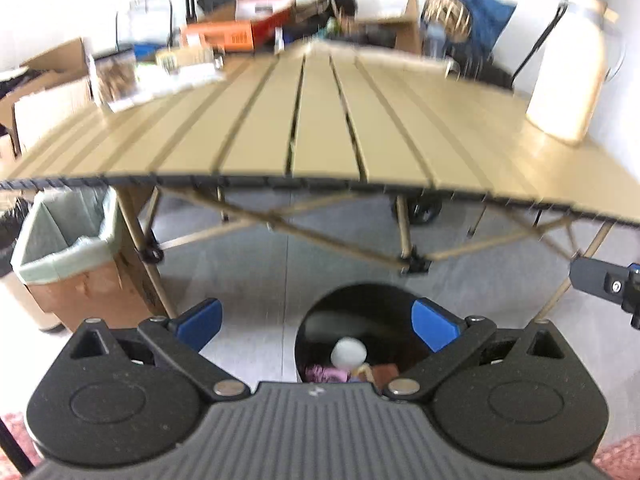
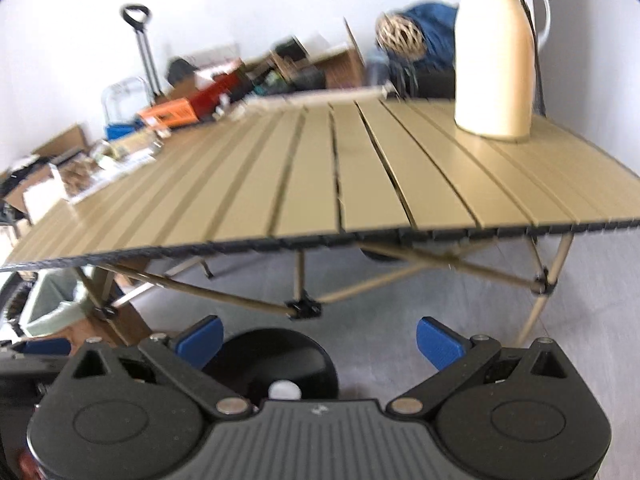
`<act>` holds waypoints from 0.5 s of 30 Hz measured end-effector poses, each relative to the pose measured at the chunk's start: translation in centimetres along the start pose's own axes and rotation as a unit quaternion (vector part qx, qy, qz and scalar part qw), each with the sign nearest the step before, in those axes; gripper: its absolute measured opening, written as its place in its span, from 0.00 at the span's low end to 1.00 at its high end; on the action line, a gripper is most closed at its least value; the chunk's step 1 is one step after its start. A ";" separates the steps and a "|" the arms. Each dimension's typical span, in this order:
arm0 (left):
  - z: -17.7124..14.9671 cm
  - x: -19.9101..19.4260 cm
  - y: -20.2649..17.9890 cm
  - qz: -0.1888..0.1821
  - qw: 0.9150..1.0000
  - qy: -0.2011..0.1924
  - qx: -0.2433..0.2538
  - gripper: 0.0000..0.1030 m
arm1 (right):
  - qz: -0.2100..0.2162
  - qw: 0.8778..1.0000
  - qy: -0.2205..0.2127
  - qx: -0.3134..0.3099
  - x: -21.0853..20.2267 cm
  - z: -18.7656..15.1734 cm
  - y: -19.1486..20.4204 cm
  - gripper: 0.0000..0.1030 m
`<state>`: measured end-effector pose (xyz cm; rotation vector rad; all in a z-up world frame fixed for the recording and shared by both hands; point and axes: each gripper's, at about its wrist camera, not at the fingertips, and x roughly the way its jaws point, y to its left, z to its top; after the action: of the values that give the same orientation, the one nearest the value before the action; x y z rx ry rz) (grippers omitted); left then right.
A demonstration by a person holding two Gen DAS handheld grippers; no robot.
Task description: Collect trash
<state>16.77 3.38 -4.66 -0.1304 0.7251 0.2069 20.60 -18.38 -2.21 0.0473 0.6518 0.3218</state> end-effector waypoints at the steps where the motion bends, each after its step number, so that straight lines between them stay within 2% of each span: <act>1: 0.0 -1.1 0.3 -0.006 1.000 -0.014 0.002 1.00 | 0.007 1.000 -0.013 -0.002 -1.1 -0.1 0.3 1.00; 8: -1.9 -7.6 1.7 -0.023 0.996 -0.080 0.033 1.00 | 0.053 0.997 -0.062 -0.016 -7.8 -1.9 1.9 1.00; 11: -3.2 -9.7 2.1 -0.028 0.994 -0.091 0.048 1.00 | 0.067 0.996 -0.066 -0.005 -9.8 -3.0 2.4 1.00; 15: -5.1 -11.6 2.8 -0.041 0.993 -0.088 0.060 1.00 | 0.063 0.997 -0.049 0.010 -11.4 -4.3 2.7 1.00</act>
<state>4.39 3.44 -0.77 -0.0271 0.5529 0.0945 8.68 -19.57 1.46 0.1238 0.5563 0.4322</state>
